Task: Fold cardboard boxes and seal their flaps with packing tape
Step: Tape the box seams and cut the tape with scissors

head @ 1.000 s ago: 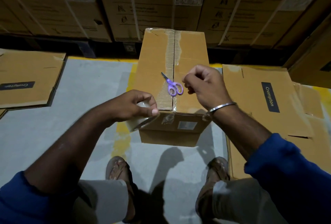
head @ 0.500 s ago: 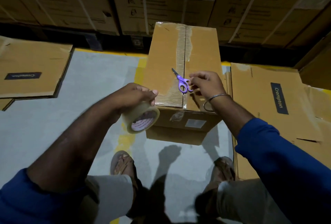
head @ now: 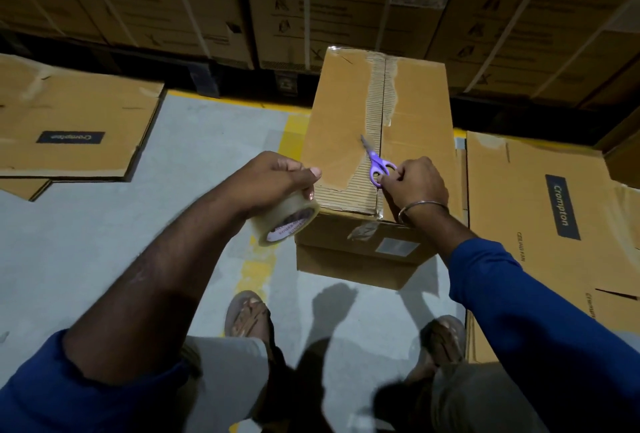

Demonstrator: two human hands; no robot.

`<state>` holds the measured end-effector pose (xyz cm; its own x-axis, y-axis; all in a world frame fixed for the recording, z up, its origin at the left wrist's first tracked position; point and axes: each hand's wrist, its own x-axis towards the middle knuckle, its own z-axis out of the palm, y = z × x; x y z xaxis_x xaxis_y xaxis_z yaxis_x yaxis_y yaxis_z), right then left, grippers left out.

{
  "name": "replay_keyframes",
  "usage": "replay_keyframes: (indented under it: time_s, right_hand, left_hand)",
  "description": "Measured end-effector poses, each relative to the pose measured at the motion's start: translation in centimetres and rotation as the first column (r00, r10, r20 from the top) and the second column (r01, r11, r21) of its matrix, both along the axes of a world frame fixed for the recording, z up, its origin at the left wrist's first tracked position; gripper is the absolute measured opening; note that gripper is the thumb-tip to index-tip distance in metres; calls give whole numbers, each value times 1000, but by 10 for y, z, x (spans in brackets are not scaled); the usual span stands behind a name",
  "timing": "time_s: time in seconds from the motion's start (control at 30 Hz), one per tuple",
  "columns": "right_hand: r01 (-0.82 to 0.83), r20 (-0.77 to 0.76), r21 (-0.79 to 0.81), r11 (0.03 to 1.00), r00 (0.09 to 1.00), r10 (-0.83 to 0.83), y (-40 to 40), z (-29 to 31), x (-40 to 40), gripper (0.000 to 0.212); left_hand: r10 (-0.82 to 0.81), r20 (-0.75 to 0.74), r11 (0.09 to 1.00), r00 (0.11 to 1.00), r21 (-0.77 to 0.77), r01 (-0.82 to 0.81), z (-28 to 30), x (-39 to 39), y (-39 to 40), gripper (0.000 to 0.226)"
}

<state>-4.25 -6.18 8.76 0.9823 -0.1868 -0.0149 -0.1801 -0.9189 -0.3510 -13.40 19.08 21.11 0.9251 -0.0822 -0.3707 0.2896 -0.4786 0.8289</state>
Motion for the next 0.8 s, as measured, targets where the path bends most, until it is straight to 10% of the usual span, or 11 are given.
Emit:
replay_keyframes:
  time_s: [0.47,0.8]
  right_hand:
    - [-185,82,134,974,981,175,28,85,-48,38]
    - [-686,101,370,626,700,707,198,187,-235,29]
  left_hand:
    - [19,114,993,993,111,-32,67,-51,49,39]
    - [219,-5,945,976,250,-211,165,-273,178,40]
